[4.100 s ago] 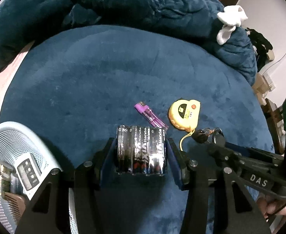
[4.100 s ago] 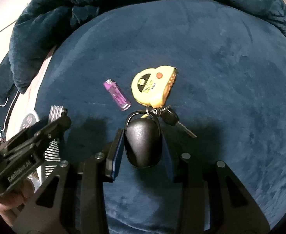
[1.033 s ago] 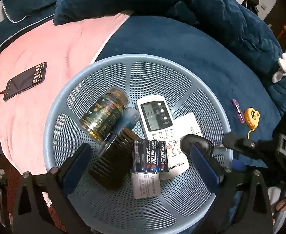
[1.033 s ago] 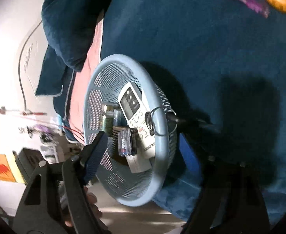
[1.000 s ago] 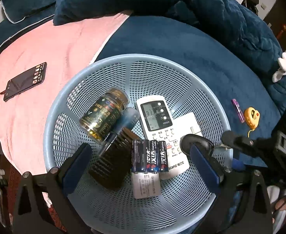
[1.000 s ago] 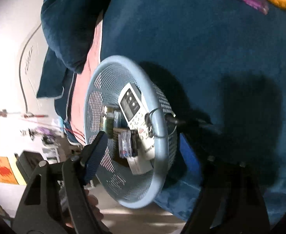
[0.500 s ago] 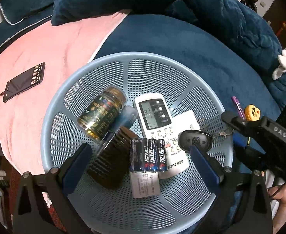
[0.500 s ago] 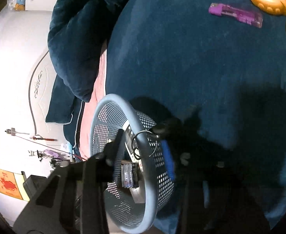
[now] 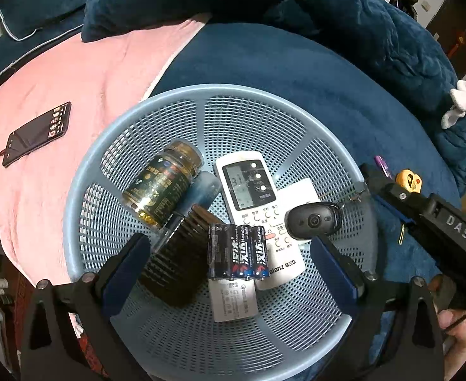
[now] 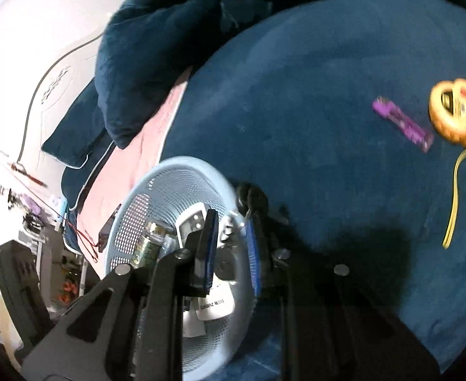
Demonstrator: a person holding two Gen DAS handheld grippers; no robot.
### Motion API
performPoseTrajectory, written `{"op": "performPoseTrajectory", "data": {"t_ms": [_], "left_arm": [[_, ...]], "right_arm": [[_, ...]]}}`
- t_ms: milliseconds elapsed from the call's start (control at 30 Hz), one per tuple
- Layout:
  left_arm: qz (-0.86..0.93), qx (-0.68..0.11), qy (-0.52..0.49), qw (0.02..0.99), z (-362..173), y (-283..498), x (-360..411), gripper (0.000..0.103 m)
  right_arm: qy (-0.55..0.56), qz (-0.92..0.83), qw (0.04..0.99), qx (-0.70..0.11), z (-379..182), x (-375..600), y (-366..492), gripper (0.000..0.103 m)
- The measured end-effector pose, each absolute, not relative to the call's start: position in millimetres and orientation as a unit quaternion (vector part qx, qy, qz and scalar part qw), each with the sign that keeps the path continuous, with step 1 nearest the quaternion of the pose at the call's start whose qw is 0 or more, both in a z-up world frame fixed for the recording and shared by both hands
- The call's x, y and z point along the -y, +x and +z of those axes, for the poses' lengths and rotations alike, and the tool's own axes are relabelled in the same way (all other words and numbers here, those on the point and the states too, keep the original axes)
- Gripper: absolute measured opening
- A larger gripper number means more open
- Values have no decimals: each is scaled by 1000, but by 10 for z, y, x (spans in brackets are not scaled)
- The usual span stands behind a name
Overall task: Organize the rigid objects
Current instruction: 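Hold both tools open above basket, then withdraw toward lighter and tape measure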
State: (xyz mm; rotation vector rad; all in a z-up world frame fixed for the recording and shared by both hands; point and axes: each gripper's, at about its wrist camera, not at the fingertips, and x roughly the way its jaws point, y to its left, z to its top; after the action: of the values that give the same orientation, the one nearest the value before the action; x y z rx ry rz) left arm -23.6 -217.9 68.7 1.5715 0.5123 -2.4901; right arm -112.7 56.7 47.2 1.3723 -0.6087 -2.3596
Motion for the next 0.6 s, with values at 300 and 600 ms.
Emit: {"op": "performPoseTrajectory", "data": {"t_ms": [300, 600], "left_arm": [[-830, -173, 524, 78, 698, -236, 2208, 101], [-831, -170, 525, 73, 696, -240, 2195, 101]], "right_arm": [[497, -814, 241, 180, 620, -278, -1181, 17], [485, -837, 158, 196, 605, -558, -1213, 69]]}}
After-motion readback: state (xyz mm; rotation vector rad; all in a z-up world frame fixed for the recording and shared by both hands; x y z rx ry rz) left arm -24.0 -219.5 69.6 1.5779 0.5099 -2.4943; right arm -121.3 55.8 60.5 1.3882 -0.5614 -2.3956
